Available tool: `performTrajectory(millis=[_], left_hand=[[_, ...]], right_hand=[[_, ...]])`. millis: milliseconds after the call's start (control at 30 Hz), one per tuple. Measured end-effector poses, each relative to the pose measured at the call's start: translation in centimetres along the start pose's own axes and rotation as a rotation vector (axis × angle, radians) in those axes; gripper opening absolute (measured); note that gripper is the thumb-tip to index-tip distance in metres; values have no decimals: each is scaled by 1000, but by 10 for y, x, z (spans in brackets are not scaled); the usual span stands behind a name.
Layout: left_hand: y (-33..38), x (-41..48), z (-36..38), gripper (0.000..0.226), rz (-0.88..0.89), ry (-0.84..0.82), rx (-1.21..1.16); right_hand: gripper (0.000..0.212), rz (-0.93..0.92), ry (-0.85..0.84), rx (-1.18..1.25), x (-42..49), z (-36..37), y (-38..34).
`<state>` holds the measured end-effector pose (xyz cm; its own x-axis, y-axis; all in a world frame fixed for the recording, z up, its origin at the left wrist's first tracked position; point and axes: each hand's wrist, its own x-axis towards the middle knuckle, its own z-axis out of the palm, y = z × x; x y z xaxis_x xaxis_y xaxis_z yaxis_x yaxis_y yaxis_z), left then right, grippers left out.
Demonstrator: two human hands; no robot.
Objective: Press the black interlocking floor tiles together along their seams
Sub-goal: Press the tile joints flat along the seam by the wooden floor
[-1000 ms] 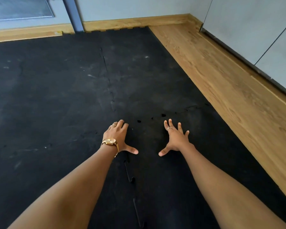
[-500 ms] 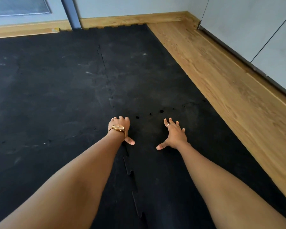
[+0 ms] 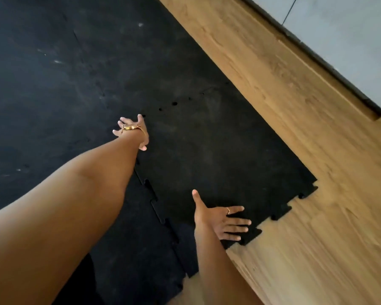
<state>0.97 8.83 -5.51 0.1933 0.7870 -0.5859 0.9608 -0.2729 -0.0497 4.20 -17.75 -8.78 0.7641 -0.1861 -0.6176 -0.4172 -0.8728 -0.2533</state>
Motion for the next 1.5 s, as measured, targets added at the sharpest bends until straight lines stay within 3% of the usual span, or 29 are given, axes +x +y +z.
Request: performTrajectory(millis=[133,233,433,567,767,833,900,1000,1067,1133,1233,1367,1500], left_hand=[[6,-5,2,107,-22,-10,-239],[2,-9,12,103,13,75,-422],[-13,1,37,125,156,288,-18],[-25,5,25,130,201,260,8],[-41,2,38,119,266,329,-17],[-46,3,51,112,279,371,-48],[-47,4,61,108,281,406,-78],[-45,9,62,102,266,420,-82],[-42,11,61,92,230,405,-80],[-32,12,60,81,174,413,-103],[-9,9,59,75,79,455,-174],[3,13,65,74,15,541,-205],[3,18,71,79,-8,564,-168]], right_hand=[[150,106,22,140,-14,2,36],[138,81,34,199,-21,7,43],[123,39,118,170,-30,20,47],[117,-11,168,121,-35,27,56],[122,-61,132,132,-41,23,58],[124,-237,176,36,-45,21,48],[114,-634,249,-107,-51,22,27],[95,-979,-57,-340,-48,32,-41],[107,-1066,-255,-610,-33,39,-100],[127,-1109,-342,-805,-15,41,-162],[141,-1204,-241,-1075,6,31,-231],[150,-1402,-104,-1343,18,25,-256],[129,-1487,-92,-1418,8,40,-258]])
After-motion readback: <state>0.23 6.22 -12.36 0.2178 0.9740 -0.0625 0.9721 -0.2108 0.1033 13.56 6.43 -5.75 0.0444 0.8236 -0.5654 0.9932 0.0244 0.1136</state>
